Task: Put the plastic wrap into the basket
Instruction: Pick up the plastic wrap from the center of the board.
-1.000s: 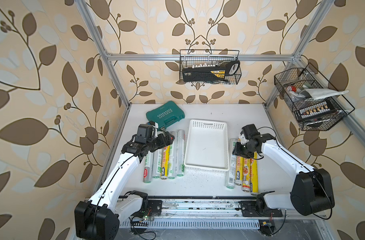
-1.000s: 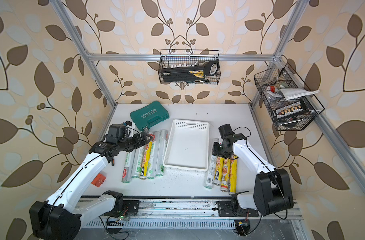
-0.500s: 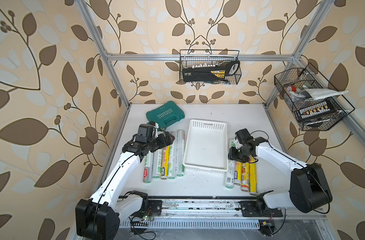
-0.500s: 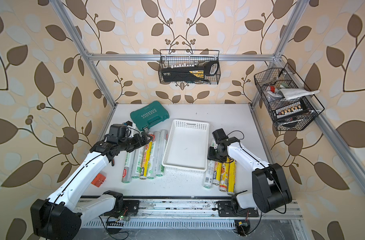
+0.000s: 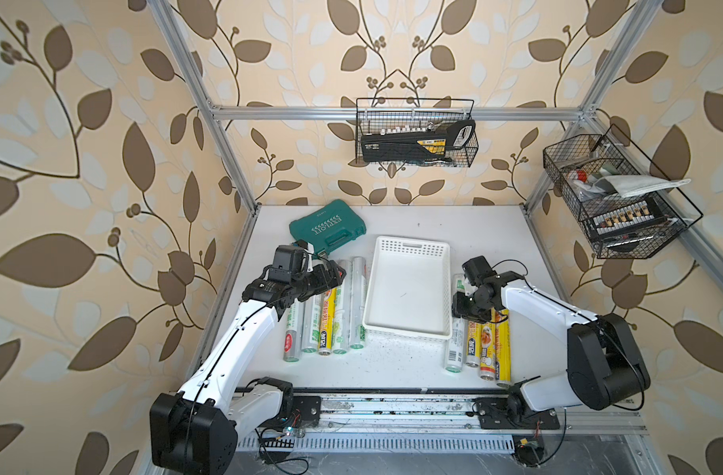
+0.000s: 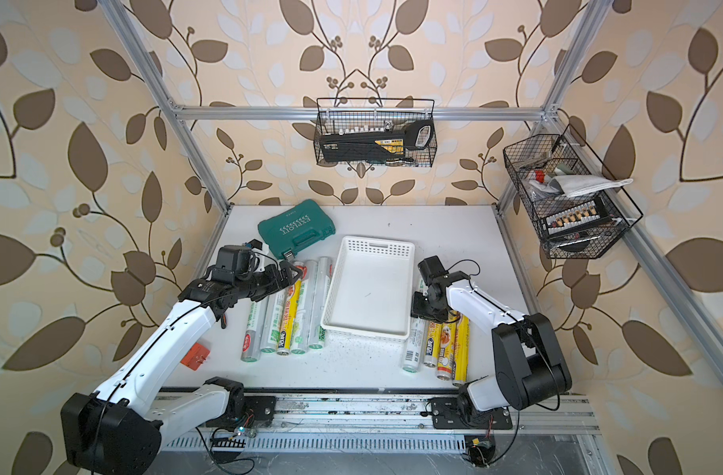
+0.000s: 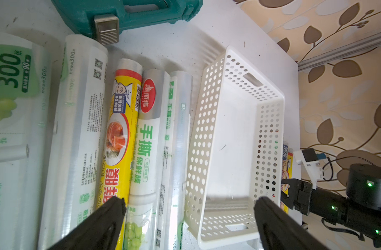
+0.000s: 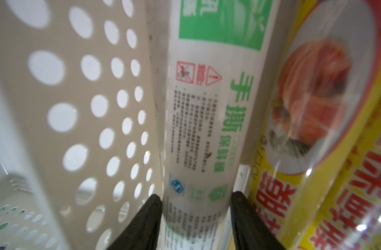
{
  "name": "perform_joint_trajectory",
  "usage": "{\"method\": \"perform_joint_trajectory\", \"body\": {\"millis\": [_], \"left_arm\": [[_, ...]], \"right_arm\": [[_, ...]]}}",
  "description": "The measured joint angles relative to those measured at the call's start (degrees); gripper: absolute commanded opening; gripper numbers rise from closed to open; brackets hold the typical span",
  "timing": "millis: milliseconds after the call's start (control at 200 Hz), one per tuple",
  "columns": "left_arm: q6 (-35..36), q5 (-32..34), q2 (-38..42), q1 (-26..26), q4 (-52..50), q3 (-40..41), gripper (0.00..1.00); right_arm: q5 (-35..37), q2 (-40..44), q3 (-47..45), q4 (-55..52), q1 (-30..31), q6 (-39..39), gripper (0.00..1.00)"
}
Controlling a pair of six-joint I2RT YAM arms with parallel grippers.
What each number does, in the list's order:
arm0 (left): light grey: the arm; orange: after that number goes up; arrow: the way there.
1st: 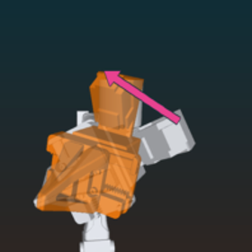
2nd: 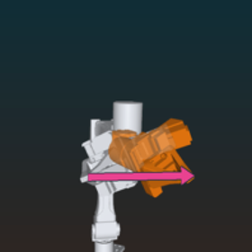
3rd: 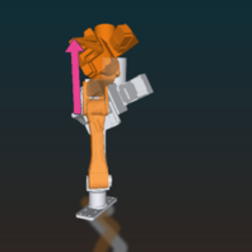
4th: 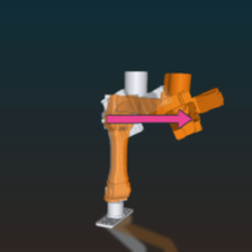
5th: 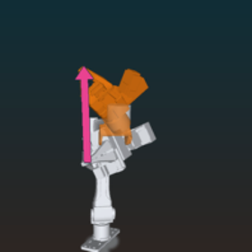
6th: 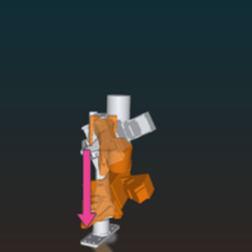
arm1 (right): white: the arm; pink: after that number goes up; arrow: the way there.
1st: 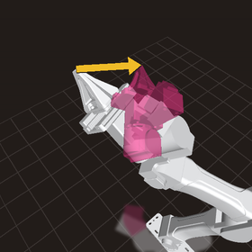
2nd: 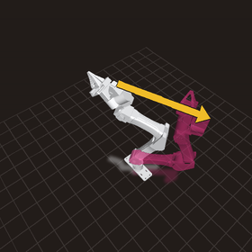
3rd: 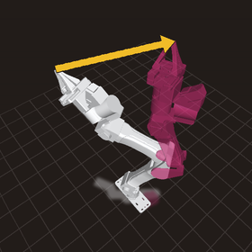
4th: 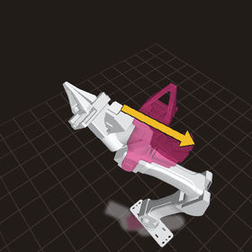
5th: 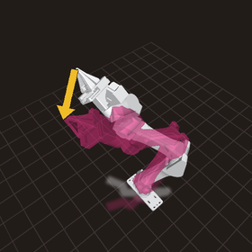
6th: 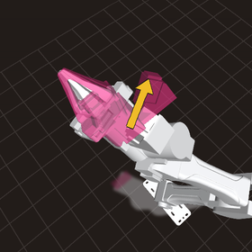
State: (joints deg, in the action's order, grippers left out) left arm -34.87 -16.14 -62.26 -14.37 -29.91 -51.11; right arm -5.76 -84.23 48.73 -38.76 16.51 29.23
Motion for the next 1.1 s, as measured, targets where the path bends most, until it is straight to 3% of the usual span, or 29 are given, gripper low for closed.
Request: {"method": "perform_joint_trajectory", "body": {"millis": [445,725,1100], "left_arm": [[0.0,1.1,0.0,0.0,-0.1,0.0,0.99],[0.1,2.1,0.0,0.0,-0.3,0.0,0.99],[0.1,2.6,0.1,0.0,-1.3,0.0,0.99]], "right_arm": [[0.0,-4.1,0.0,2.3,0.1,-0.1,0.58],[0.0,-4.8,0.3,2.2,0.1,-0.3,0.44],[4.2,2.1,6.5,-8.5,0.1,-0.8,0.41]]}}
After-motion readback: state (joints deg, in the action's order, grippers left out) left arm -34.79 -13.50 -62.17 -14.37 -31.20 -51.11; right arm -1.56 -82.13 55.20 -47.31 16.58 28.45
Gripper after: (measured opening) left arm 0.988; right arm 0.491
